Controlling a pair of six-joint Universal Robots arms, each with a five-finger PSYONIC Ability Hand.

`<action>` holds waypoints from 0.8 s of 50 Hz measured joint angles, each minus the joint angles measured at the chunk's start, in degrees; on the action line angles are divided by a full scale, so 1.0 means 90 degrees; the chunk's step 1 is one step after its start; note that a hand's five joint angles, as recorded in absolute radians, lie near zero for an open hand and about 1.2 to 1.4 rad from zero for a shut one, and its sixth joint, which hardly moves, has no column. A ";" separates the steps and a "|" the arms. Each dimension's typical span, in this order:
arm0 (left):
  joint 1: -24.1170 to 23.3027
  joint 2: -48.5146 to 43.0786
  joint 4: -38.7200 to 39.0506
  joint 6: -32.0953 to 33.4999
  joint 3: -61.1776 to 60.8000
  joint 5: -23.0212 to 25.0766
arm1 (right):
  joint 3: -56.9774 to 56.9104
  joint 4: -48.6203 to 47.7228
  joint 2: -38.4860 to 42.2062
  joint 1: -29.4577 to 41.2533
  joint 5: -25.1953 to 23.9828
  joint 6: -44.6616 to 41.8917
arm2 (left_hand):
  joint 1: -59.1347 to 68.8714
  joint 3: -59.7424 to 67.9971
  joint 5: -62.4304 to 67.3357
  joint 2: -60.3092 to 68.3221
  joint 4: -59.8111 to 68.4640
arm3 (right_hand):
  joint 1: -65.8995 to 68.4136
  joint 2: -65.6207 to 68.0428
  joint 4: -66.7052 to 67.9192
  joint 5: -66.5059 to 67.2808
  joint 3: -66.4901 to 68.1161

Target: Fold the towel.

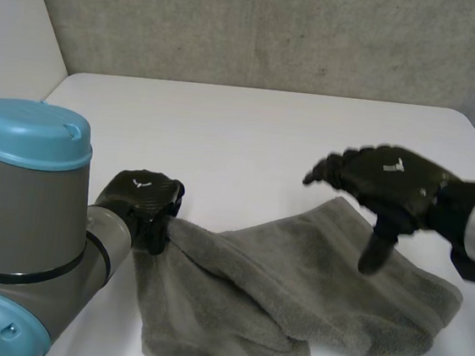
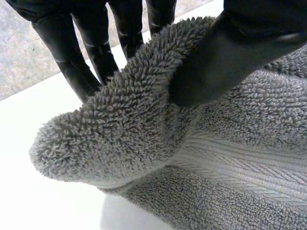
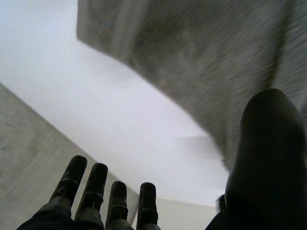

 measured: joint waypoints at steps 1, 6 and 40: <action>-0.0002 -0.0001 0.0000 -0.0002 -0.0036 0.0001 | -0.0193 -0.0134 0.0240 0.0070 0.0077 0.0152 | 0.0000 -0.0084 -0.0002 0.0000 -0.0025 | 0.0000 0.0000 0.0000 0.0000 0.0000; -0.0007 -0.0006 0.0003 -0.0006 -0.0150 0.0001 | -0.0762 -0.0431 0.1187 0.0367 0.0635 0.0332 | 0.0001 -0.0248 -0.0003 -0.0001 -0.0040 | 0.0001 0.0000 0.0000 -0.0001 0.0001; 0.0141 -0.0098 0.0145 -0.0001 -0.0405 0.0001 | -0.3131 -0.2199 0.5195 0.0636 0.1902 -0.0494 | -0.0022 -0.0923 -0.0411 -0.0329 -0.0732 | 0.2086 0.1944 0.1962 0.2142 0.2035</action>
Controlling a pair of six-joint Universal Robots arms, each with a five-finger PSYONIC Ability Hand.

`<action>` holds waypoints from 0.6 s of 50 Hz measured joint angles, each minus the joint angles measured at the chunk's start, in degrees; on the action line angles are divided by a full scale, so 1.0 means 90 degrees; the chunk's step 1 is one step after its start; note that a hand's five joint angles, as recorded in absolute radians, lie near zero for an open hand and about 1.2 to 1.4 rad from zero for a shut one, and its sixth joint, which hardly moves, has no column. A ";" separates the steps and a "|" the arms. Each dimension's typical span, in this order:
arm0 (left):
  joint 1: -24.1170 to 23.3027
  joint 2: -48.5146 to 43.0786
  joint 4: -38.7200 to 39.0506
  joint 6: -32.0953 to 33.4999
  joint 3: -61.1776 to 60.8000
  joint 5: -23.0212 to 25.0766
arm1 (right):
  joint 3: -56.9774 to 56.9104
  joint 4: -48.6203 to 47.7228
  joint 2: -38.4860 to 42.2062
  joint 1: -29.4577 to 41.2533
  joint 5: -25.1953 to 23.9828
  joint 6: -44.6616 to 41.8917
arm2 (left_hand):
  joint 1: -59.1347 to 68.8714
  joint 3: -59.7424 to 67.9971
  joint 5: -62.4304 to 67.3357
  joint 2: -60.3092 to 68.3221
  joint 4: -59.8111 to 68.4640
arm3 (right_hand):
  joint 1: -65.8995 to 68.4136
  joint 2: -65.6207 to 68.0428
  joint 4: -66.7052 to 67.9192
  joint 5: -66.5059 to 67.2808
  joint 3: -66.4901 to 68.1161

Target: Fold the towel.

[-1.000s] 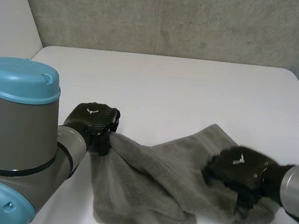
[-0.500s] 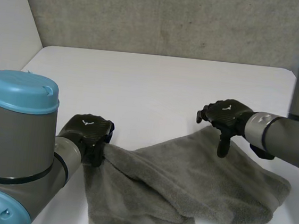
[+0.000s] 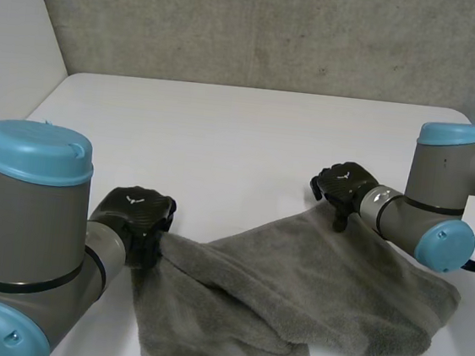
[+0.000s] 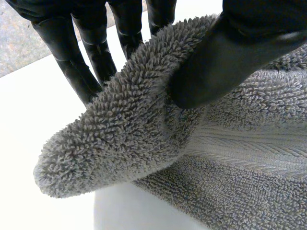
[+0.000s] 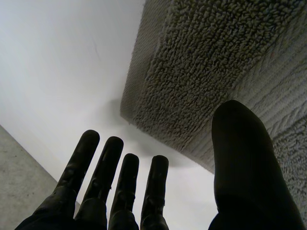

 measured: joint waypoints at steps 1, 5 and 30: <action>0.0000 -0.0005 0.0011 0.0000 -0.0007 0.0000 | -0.0016 0.0002 0.0036 -0.0002 0.0001 -0.0001 | 0.0000 -0.0003 -0.0007 -0.0013 -0.0006 | 0.0000 0.0001 0.0000 0.0000 0.0000; 0.0000 -0.0018 0.0030 0.0000 -0.0018 0.0000 | -0.0039 0.0007 0.0112 -0.0013 0.0001 -0.0003 | -0.0001 -0.0056 -0.0055 -0.0057 -0.0052 | 0.0000 0.0000 0.0000 0.0000 0.0000; 0.0001 -0.0025 0.0079 -0.0002 -0.0019 -0.0008 | 0.0072 0.0024 0.0179 -0.0072 0.0001 0.0003 | -0.0003 -0.0148 -0.0157 -0.0161 -0.0145 | 0.2239 0.2340 0.3030 0.2681 0.3035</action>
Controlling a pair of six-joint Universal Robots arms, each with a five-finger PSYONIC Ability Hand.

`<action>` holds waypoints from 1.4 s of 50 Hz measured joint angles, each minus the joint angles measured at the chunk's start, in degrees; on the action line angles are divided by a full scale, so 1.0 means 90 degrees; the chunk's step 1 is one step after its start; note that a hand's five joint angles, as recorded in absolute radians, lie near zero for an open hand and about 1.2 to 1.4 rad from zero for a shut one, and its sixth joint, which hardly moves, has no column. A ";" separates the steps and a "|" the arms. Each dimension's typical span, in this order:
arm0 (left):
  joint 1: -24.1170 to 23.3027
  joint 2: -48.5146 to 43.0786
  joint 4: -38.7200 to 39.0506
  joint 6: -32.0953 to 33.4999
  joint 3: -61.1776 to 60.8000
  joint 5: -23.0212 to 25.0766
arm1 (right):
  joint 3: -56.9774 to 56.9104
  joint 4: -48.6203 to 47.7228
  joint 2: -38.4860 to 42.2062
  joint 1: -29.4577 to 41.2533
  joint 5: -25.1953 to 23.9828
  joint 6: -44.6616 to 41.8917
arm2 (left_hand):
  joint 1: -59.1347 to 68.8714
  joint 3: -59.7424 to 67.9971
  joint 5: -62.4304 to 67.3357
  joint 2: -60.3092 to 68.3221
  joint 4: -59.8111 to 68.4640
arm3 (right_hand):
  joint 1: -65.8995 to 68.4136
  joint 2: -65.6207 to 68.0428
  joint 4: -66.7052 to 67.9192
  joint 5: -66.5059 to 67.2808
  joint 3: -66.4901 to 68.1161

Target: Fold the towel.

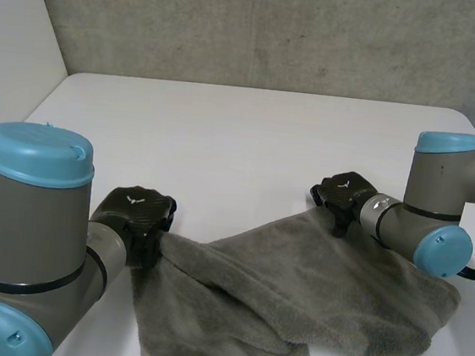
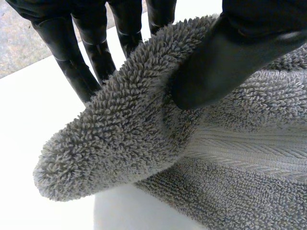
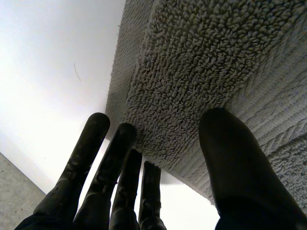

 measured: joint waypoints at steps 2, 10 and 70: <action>0.0000 0.0000 0.0000 -0.0002 -0.0001 -0.0001 | 0.0019 0.0002 -0.0011 0.0000 0.0006 0.0005 | -0.0001 -0.0002 -0.0001 -0.0002 -0.0002 | 0.0054 0.0067 0.0480 0.0297 0.0427; 0.0000 0.0005 -0.0001 -0.0005 -0.0002 -0.0001 | 0.0165 -0.0010 -0.0069 0.0004 0.0090 0.0050 | -0.0001 -0.0029 -0.0002 -0.0028 -0.0028 | 0.0046 0.0087 0.1306 0.1087 0.1224; -0.0010 0.0012 0.0009 -0.0008 -0.0005 -0.0001 | 0.1428 -0.0714 -0.0795 -0.0142 0.0136 0.0673 | -0.0784 -0.0525 -0.0648 -0.0613 -0.0591 | -0.1286 -0.1141 -0.1926 -0.1578 -0.1907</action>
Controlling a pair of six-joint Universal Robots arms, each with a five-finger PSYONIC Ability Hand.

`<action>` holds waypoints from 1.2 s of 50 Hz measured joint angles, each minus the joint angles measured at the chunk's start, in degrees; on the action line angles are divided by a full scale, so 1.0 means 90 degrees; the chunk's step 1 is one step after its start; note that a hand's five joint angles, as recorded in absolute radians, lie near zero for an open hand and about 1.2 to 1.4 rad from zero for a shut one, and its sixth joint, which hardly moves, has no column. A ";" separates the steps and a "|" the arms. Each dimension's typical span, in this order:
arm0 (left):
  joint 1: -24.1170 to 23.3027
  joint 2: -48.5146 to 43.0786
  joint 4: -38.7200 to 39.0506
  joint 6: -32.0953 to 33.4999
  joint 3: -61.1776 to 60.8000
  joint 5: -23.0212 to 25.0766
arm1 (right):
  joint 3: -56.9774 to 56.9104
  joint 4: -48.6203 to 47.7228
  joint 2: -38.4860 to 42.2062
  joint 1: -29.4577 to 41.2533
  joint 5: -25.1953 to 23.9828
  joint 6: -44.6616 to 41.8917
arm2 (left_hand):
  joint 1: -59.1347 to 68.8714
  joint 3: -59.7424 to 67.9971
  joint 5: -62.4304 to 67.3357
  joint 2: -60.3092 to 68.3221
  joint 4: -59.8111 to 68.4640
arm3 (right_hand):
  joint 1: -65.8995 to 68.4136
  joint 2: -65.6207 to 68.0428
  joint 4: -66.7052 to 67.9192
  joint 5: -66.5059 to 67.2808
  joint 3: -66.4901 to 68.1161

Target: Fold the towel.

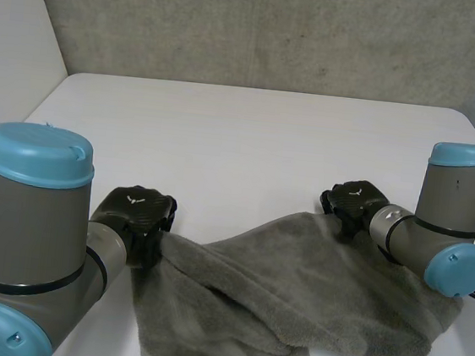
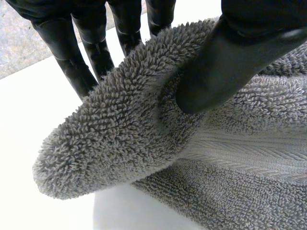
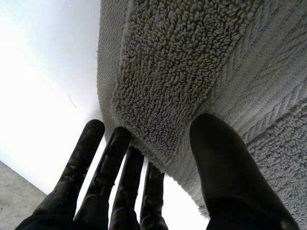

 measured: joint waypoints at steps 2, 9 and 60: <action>0.0000 -0.0001 0.0000 0.0000 -0.0002 0.0000 | 0.0015 -0.0007 -0.0009 0.0002 0.0002 0.0002 | 0.0000 -0.0001 0.0000 -0.0004 -0.0001 | 0.0027 0.0000 0.0004 0.0002 0.0002; 0.0000 -0.0002 0.0000 0.0000 -0.0007 0.0000 | 0.0080 -0.0131 -0.0017 0.0011 0.0011 0.0013 | -0.0064 -0.0065 -0.0067 -0.0066 -0.0066 | 0.2016 0.1981 0.2095 0.2056 0.2048; 0.0892 0.0775 0.1132 -0.0361 -0.0144 0.0024 | 0.2650 -0.2836 -0.3432 -0.0948 -0.2076 0.2045 | 0.0585 0.0408 0.0580 0.0516 0.0433 | 0.2418 0.3743 0.3869 0.3990 0.3786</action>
